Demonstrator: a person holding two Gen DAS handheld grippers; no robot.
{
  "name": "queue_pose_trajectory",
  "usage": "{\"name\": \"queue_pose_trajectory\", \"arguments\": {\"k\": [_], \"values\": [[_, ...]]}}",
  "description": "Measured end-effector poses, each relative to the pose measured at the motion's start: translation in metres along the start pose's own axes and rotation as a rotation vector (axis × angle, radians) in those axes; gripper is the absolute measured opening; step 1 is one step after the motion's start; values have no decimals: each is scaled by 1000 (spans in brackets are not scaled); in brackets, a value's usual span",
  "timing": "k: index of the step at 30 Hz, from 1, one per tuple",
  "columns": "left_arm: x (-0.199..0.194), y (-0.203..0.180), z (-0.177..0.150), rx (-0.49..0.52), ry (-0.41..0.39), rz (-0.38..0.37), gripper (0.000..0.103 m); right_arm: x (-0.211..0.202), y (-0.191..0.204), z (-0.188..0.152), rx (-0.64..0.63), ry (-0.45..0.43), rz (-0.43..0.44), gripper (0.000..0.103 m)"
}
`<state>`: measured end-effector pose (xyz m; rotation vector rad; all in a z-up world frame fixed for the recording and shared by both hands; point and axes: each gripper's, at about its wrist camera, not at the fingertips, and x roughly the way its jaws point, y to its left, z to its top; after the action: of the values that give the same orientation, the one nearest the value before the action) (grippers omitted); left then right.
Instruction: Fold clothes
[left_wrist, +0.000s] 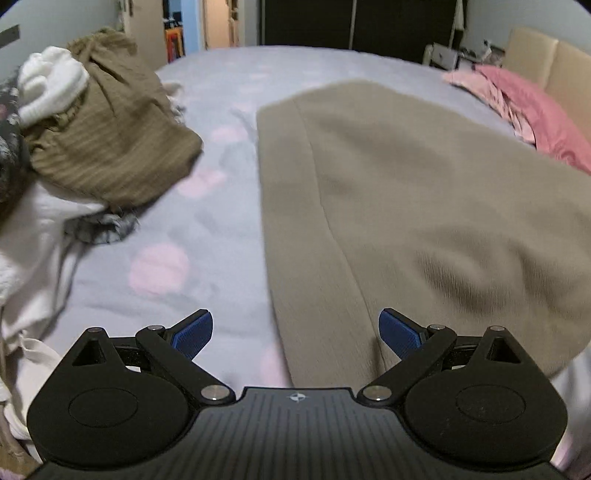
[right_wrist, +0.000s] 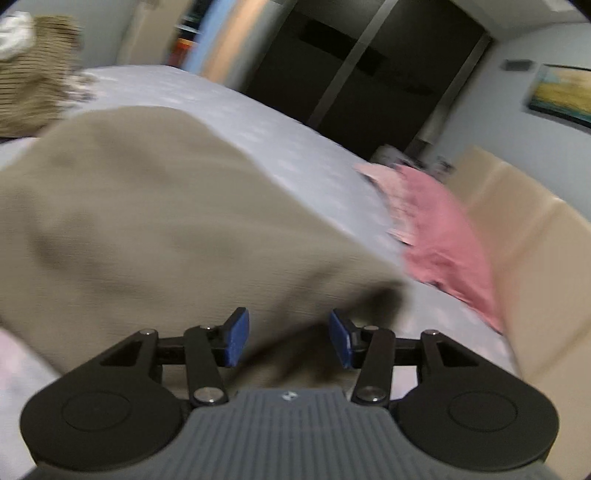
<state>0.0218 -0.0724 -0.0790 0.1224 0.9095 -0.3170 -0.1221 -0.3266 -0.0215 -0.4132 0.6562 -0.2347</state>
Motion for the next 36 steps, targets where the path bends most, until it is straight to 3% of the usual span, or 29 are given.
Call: {"name": "queue_pose_trajectory", "arguments": {"k": [3,8,14,21,24,25,26,30,36], "values": [[3,-5,-6,34,28,7,98,-14,38,-2,-103,-59,117,60],[3,-3,-2,40,19,29,98,-28,109,-10,-159,-65,386,65],[-1,-2,3,83,-13,88,98,-10,189,0,-341,-122,466,65],[0,11,5,63,-30,95,98,11,235,3,-489,-164,397,63],[-3,17,8,45,-42,103,98,14,233,5,-467,-156,367,46],[-5,19,10,38,-49,105,98,14,227,8,-446,-158,362,30],[-7,21,11,29,-60,108,98,12,221,10,-427,-166,344,13],[-19,30,19,-10,-112,125,98,3,176,31,-344,-183,261,12],[-26,27,24,1,-141,141,98,1,60,80,-149,-186,60,11]]}}
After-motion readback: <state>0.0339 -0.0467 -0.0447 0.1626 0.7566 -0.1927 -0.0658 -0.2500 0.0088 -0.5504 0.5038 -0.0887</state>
